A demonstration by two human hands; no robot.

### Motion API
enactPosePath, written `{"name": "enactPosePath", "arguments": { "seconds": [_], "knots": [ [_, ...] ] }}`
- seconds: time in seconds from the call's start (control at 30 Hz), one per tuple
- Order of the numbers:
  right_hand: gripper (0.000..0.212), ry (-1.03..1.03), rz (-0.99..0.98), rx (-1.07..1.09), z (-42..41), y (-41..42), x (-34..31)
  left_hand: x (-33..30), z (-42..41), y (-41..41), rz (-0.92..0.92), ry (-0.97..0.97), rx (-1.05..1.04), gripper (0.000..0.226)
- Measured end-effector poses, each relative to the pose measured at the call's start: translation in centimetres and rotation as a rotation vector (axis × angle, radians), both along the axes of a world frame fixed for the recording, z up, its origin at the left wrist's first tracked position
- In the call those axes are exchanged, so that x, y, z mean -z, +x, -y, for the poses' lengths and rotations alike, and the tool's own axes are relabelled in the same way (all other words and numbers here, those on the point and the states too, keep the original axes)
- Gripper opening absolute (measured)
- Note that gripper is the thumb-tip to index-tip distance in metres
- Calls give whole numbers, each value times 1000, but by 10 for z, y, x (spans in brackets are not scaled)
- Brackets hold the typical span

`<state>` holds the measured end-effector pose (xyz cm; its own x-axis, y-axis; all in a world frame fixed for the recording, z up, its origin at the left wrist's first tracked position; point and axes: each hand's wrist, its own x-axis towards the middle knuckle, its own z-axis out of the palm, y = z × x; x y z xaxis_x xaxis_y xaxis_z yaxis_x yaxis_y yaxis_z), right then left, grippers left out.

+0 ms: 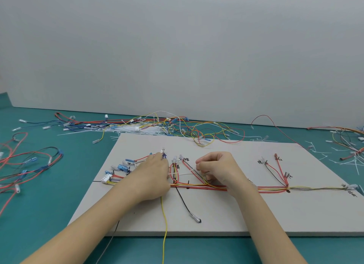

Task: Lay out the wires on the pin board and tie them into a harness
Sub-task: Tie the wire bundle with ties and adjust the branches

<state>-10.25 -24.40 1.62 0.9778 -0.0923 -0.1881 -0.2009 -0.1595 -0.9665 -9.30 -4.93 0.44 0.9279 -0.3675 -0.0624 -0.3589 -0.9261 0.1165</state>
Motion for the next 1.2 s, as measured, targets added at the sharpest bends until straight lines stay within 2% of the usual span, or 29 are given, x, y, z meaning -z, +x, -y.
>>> {"name": "enactPosePath", "arguments": {
  "seconds": [0.13, 0.4, 0.67, 0.87, 0.97, 1.1, 1.2],
  "knots": [
    [12, -28, 48, 16, -2, 0, 1, 0, 4, -5, 69, 47, -7, 13],
    [21, -216, 231, -37, -15, 1, 9, -7, -5, 1, -65, -64, 5, 10],
    [25, -208, 345, -99, -23, -2, 12, -9, -8, 6, -159, -172, 2, 16],
    [28, -198, 406, -51, -26, -1, 15, -8, -10, 6, -151, -235, 8, 16],
    [28, -193, 420, -41, -27, -1, 16, -5, -11, 8, -125, -314, 2, 13],
    [27, -124, 412, -37, -28, -1, 13, -4, -14, 10, -121, -464, 18, 26],
    [24, -83, 375, -54, -28, -3, 13, -9, -18, 13, -179, -579, 40, 28]
  ]
}}
